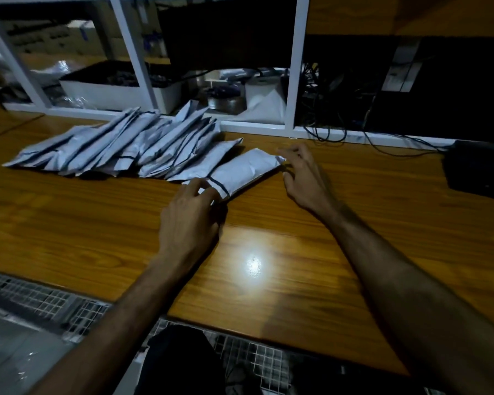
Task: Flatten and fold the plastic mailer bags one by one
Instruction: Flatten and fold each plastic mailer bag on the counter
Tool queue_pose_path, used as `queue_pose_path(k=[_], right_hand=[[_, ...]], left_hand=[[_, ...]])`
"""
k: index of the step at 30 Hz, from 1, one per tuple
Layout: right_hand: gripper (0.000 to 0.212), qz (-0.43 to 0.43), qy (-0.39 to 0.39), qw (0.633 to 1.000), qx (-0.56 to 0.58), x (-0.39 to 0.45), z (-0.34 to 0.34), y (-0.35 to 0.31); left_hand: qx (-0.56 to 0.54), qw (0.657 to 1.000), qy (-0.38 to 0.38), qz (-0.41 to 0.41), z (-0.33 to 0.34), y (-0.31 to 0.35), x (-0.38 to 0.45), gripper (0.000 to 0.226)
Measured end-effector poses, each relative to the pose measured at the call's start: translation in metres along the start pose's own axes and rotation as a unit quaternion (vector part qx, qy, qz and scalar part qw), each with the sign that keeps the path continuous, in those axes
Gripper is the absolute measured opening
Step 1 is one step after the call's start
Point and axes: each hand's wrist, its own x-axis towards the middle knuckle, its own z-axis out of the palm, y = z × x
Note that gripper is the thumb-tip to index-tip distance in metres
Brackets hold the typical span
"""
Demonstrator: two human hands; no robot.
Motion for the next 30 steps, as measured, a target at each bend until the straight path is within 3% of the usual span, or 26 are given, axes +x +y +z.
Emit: queue_pose_path(k=[5, 16, 30], right_hand=[[0.047, -0.006, -0.021, 1.0, 0.005, 0.007, 0.001, -0.003], [0.025, -0.005, 0.023, 1.0, 0.006, -0.007, -0.01, -0.013], [0.006, 0.03, 0.042, 0.999, 0.014, -0.126, -0.084, -0.027]], left_hand=[[-0.012, 1.0, 0.004, -0.018, 0.0, -0.002, 0.0, 0.023], [-0.155, 0.986, 0.059, -0.02, -0.01, -0.002, -0.008, 0.016], [-0.221, 0.974, 0.029, 0.045, -0.021, -0.01, -0.038, 0.013]])
